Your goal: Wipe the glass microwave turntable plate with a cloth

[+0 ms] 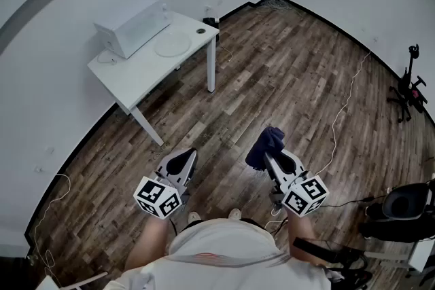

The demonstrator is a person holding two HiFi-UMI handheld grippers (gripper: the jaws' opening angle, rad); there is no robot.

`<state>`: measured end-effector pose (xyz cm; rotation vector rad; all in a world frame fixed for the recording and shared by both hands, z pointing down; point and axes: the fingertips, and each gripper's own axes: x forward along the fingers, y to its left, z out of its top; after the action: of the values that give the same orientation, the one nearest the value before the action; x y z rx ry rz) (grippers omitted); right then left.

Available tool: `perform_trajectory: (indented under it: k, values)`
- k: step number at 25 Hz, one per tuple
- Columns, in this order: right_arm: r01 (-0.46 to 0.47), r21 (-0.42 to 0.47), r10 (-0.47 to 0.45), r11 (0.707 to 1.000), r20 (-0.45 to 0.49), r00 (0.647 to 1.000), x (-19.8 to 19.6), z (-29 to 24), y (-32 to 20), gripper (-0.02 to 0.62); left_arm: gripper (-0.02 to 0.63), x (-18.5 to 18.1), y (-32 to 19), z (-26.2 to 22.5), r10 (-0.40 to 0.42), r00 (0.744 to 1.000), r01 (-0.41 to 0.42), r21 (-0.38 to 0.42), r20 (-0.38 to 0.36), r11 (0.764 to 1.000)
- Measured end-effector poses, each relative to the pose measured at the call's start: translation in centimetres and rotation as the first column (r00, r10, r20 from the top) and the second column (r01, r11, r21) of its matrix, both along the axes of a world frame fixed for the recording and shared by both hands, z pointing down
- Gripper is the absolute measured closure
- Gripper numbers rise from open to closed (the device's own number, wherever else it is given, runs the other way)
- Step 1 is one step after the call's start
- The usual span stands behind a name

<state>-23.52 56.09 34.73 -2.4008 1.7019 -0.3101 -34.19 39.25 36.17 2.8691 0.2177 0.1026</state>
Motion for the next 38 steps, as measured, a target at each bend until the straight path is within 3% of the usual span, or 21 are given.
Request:
perform_trajectory:
  k: [9,18,28,38]
  values:
    - [0.04,0.002,-0.04,0.999,0.032,0.999,5.3,1.9,4.8,0.532,0.595,4.2,5.0,1.1,-0.047,0.999,0.047,0.01,0.022,0.999]
    - [0.074,-0.011,-0.074,0.997,0.069,0.995,8.1,3.9,3.5,0.532,0.596,6.5,4.3,3.0,-0.078,0.995,0.079,-0.006,0.063,0.997]
    - [0.046,-0.05,-0.043,0.998,0.055,0.998,13.2,4.3,-0.1,0.532,0.596,12.4,-0.2,3.3,-0.054,0.998,0.055,-0.024,0.035,0.998]
    - [0.079,-0.101,-0.075,0.992,0.045,0.996,18.7,4.3,-9.9,0.532,0.596,17.9,-9.5,4.5,-0.078,0.996,0.081,-0.092,0.034,0.992]
